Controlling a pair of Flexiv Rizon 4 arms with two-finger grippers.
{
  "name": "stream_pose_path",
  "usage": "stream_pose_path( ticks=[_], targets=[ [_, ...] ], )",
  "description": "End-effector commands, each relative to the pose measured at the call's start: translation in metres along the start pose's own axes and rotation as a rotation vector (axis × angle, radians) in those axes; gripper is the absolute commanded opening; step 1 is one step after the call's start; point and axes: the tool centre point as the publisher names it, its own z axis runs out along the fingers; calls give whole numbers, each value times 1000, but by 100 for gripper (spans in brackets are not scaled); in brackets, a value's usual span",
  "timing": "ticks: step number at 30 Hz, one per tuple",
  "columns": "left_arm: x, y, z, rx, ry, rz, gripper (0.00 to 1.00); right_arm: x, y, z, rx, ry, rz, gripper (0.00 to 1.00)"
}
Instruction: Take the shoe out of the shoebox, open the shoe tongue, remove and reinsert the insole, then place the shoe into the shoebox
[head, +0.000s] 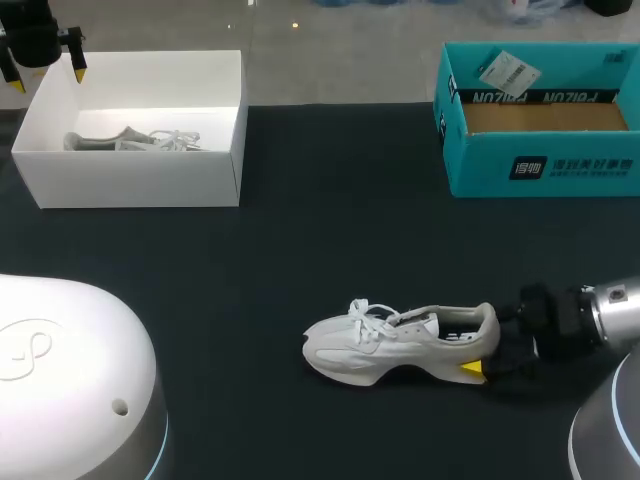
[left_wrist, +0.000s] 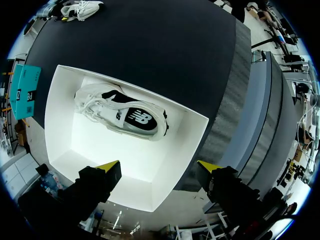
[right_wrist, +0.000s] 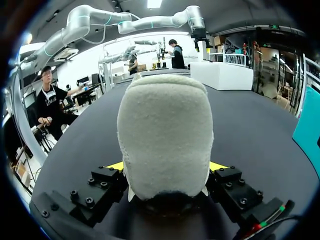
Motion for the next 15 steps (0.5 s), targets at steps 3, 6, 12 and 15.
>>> stream_pose_path(
  ticks=[3,6,12,15],
  targets=[
    [0,-1,-1,-3,2,-1,100,0,0,1,1,-4,0,0],
    [0,-1,-1,-3,2,-1,100,0,0,1,1,-4,0,0],
    [-62,-36,-12,-53,91,-34,100,0,0,1,1,-4,0,0],
    [-88,-56,-23,-68,105,-71,100,0,0,1,1,-4,0,0]
  ],
)
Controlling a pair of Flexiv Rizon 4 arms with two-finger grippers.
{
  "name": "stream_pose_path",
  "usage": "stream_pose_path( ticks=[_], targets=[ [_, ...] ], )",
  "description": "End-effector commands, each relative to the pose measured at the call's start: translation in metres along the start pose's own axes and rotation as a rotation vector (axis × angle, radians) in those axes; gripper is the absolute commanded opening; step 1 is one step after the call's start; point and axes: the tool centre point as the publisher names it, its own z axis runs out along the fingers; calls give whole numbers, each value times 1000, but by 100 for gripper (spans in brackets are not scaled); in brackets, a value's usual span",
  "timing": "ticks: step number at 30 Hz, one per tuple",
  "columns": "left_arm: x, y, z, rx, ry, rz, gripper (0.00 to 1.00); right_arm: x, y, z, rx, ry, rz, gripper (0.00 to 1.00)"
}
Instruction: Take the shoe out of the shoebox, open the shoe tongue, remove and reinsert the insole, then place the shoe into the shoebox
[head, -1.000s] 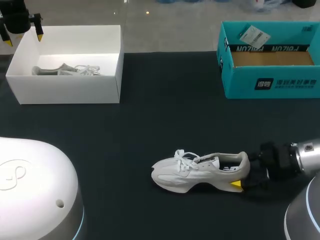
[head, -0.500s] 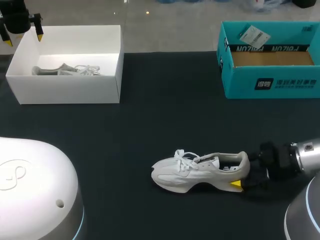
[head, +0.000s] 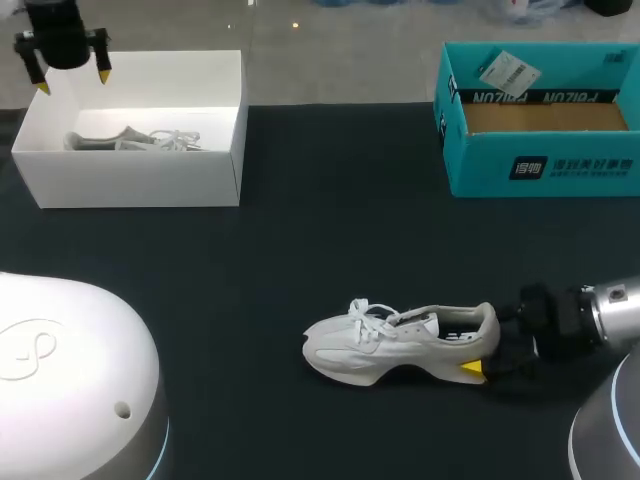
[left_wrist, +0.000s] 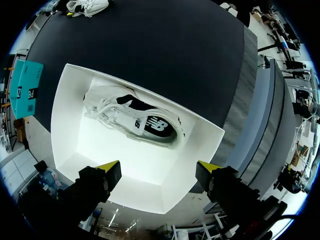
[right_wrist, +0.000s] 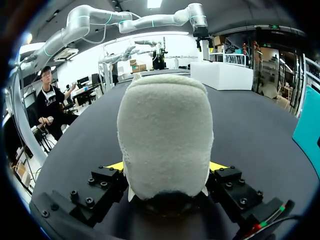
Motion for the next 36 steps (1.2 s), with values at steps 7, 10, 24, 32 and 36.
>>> stream_pose_path(
  ticks=[7,10,24,32,36],
  targets=[
    [-90,-86,-35,-13,108,-5,100,0,0,2,1,-4,0,0],
    [-98,-105,-44,-33,82,31,100,0,0,2,1,-4,0,0],
    [-127,-158,-50,-75,92,-71,100,0,0,2,1,-4,0,0],
    [-150,-184,-40,-16,80,-326,100,0,0,2,1,-4,0,0],
    [-155,-190,-34,33,95,-415,100,0,0,2,1,-4,0,0]
  ],
)
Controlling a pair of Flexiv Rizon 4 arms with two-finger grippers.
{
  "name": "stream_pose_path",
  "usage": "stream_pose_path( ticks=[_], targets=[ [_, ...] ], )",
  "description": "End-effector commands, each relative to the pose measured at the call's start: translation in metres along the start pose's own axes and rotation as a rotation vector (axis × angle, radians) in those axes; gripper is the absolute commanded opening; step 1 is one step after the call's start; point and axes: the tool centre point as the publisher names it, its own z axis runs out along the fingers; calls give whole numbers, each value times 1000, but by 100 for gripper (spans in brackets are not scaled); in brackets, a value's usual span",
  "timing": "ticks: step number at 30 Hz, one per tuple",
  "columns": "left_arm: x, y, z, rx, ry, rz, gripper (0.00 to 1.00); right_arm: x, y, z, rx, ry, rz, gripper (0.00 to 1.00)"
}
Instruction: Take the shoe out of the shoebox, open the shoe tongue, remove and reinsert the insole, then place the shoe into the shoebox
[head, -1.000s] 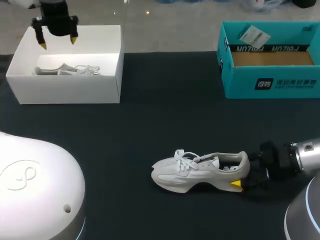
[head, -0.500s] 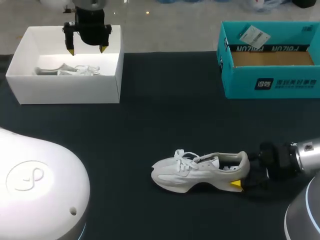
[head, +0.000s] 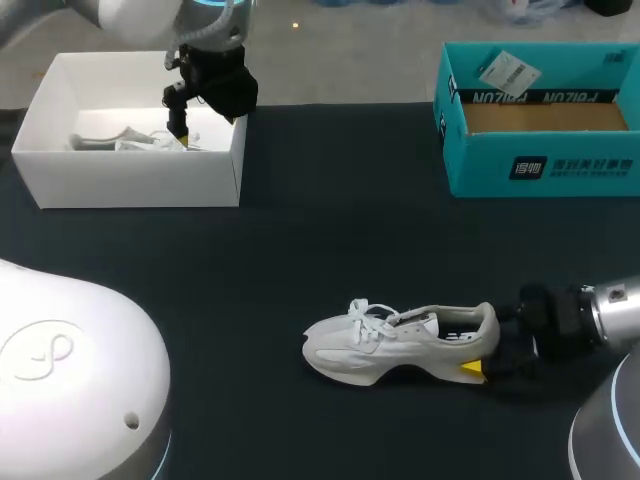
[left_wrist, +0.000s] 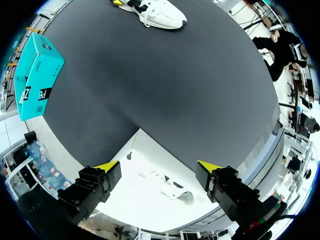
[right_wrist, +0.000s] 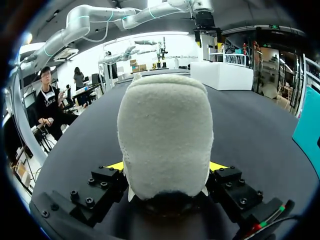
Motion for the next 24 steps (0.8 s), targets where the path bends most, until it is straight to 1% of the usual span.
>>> stream_pose_path(
  ticks=[1,10,11,12,13,14,15,16,17,18,19,20,21,22,23,24],
  targets=[
    [-11,-2,5,26,35,-73,100,1,0,2,1,-4,0,0],
    [-11,-2,5,26,35,-73,100,1,0,2,1,-4,0,0],
    [-20,-4,3,14,88,-177,100,1,0,2,1,-4,0,0],
    [-26,-10,-1,-8,104,-249,100,1,0,2,1,-4,0,0],
    [-34,-18,-5,-80,178,-391,100,1,0,2,1,-4,0,0],
    [-38,-27,-11,-101,173,-467,100,1,0,2,1,-4,0,0],
    [-40,-36,-15,-145,160,-559,100,1,0,2,1,-4,0,0],
    [-45,-47,-19,-155,240,-705,100,1,0,2,1,-4,0,0],
    [-47,-52,-20,-214,252,-815,100,1,0,2,1,-4,0,0],
    [-49,-61,-22,-205,258,-898,100,1,0,2,1,-4,0,0],
    [-51,-70,-22,-251,324,-1083,100,1,0,2,1,-4,0,0],
    [-52,-77,-23,-286,294,-1142,100,1,0,2,1,-4,0,0],
    [-54,-82,-23,-293,285,-1183,100,1,0,2,1,-4,0,0],
    [-54,-87,-22,-245,281,-1294,100,1,0,2,1,-4,0,0],
    [-56,-93,-22,-245,285,-1321,100,1,0,2,1,-4,0,0],
    [-56,-96,-21,-210,283,-1377,100,1,0,2,1,-4,0,0]
  ],
)
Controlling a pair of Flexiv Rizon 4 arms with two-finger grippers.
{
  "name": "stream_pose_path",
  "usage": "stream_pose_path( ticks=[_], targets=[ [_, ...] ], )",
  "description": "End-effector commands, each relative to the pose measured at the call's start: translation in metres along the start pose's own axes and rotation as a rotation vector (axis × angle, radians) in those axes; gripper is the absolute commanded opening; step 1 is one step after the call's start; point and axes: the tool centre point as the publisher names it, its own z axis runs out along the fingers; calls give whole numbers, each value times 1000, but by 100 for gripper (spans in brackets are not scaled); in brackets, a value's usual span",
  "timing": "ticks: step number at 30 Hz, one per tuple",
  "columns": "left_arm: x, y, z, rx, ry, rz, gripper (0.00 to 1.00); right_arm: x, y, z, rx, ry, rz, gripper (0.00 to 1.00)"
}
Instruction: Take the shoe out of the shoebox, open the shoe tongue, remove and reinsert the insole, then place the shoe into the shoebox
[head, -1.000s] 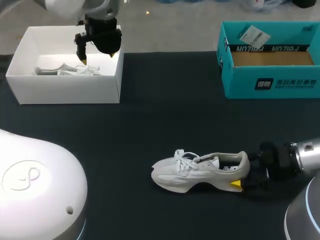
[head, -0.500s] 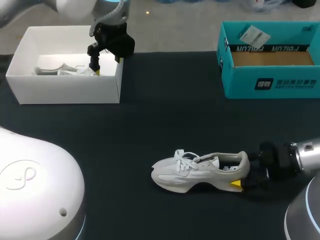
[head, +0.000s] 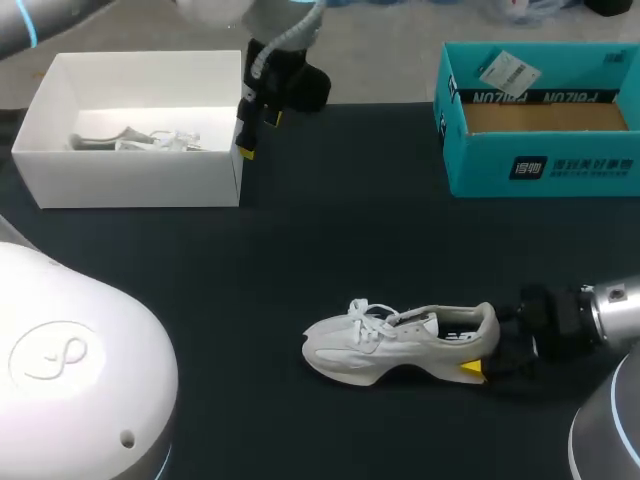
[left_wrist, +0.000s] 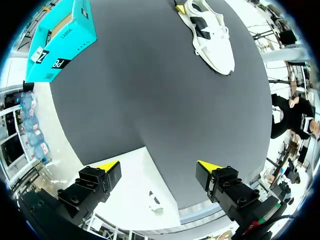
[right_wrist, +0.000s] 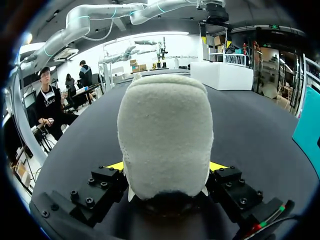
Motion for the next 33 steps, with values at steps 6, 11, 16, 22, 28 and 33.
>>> stream_pose_path(
  ticks=[6,11,16,22,28,33],
  targets=[
    [9,-61,4,-92,98,-1202,100,0,0,2,1,-4,0,0],
    [17,-94,-5,38,28,-1089,100,0,0,2,1,-4,0,0],
    [17,-94,-5,38,28,-1089,100,0,0,2,1,-4,0,0],
    [17,-94,-5,38,28,-1089,100,0,0,2,1,-4,0,0],
    [17,-94,-5,38,28,-1089,100,0,0,2,1,-4,0,0],
    [20,-88,-9,45,-17,-1161,100,0,0,2,1,-4,0,0]
  ],
)
